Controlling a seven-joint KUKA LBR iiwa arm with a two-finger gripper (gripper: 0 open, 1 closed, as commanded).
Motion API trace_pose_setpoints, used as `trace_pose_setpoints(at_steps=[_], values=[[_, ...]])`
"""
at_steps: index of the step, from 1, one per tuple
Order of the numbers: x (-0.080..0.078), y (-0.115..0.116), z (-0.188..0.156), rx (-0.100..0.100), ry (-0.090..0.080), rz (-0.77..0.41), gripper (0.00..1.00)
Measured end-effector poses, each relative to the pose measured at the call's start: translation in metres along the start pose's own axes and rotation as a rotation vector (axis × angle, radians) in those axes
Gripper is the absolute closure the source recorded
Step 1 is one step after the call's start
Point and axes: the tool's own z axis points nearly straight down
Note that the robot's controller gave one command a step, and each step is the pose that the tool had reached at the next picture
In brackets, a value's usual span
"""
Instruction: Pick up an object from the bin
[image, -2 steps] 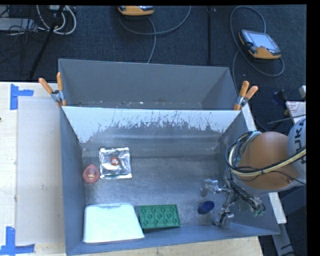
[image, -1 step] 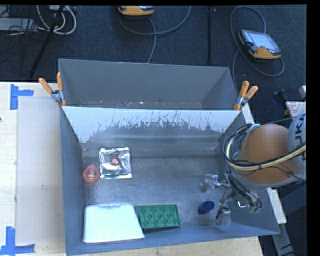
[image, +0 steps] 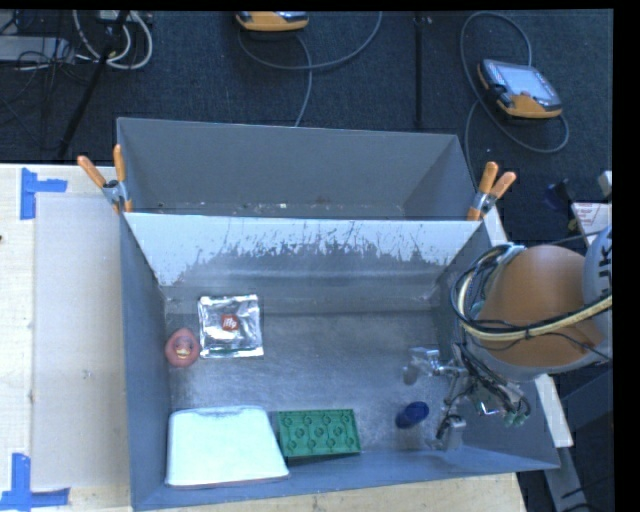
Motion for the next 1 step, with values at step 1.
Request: trace_pose_setpoints(at_steps=[1], values=[[-0.0045,0.0049,0.0398,0.003,-0.012,-0.260,0.00]])
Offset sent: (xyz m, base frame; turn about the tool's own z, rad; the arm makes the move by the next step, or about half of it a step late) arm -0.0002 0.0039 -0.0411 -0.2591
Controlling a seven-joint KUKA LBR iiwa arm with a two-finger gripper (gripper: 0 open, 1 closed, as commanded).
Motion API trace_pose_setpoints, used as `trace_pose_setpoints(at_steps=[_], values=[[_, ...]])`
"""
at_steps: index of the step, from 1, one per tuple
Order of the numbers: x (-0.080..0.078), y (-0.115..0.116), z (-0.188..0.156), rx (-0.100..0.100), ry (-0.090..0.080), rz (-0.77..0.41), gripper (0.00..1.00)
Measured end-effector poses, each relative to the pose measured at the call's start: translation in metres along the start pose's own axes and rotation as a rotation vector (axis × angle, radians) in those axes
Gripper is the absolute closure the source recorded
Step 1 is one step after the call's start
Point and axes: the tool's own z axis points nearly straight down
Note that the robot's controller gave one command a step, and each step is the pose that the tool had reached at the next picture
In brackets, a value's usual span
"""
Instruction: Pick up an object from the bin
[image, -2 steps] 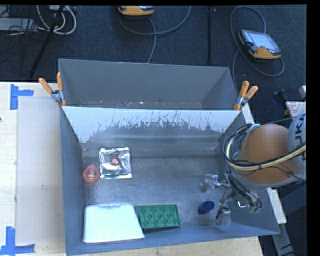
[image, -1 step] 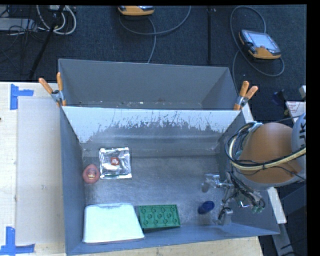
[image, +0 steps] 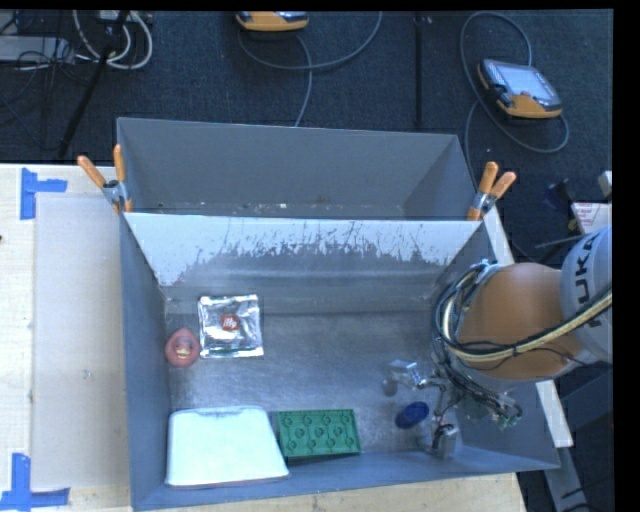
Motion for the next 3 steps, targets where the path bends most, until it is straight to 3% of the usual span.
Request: trace_pose_setpoints(at_steps=[1,2,3], values=[[-0.002,0.000,0.000,-0.002,0.004,0.000,0.00],[-0.001,0.000,0.000,-0.004,0.010,0.000,1.00],[-0.002,0.001,-0.017,-0.004,0.011,-0.001,1.00]])
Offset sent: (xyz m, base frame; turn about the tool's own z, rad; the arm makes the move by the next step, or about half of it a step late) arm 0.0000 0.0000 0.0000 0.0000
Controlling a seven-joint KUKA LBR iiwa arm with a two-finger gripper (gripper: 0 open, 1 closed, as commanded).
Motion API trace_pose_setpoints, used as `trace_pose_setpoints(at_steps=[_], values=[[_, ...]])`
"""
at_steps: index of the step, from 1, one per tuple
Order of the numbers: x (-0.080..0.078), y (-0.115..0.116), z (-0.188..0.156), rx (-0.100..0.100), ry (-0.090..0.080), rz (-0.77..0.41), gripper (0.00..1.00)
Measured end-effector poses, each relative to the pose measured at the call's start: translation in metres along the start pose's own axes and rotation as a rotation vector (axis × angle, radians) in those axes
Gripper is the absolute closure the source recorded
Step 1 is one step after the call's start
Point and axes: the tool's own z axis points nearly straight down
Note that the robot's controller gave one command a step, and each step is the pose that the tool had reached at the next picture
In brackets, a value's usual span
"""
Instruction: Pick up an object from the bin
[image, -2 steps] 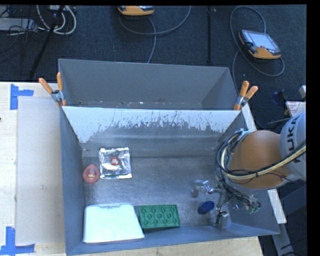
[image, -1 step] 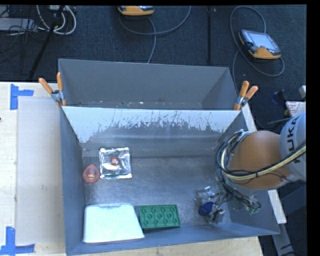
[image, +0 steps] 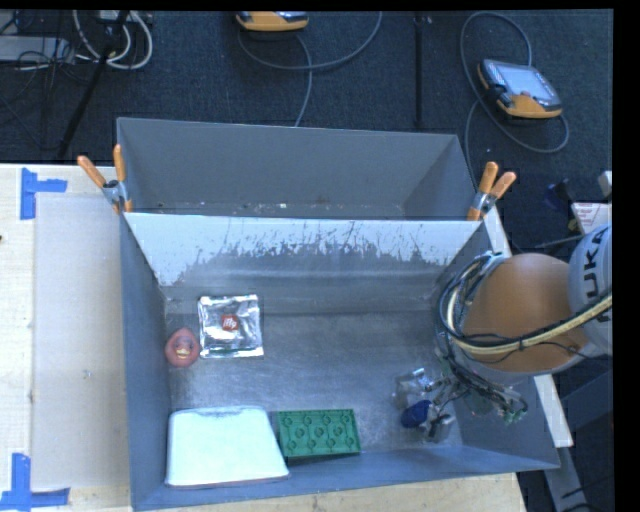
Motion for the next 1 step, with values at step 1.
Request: trace_pose_setpoints(at_steps=[1], values=[[-0.0010,0.0007,-0.0229,0.000,0.000,0.001,1.00]])
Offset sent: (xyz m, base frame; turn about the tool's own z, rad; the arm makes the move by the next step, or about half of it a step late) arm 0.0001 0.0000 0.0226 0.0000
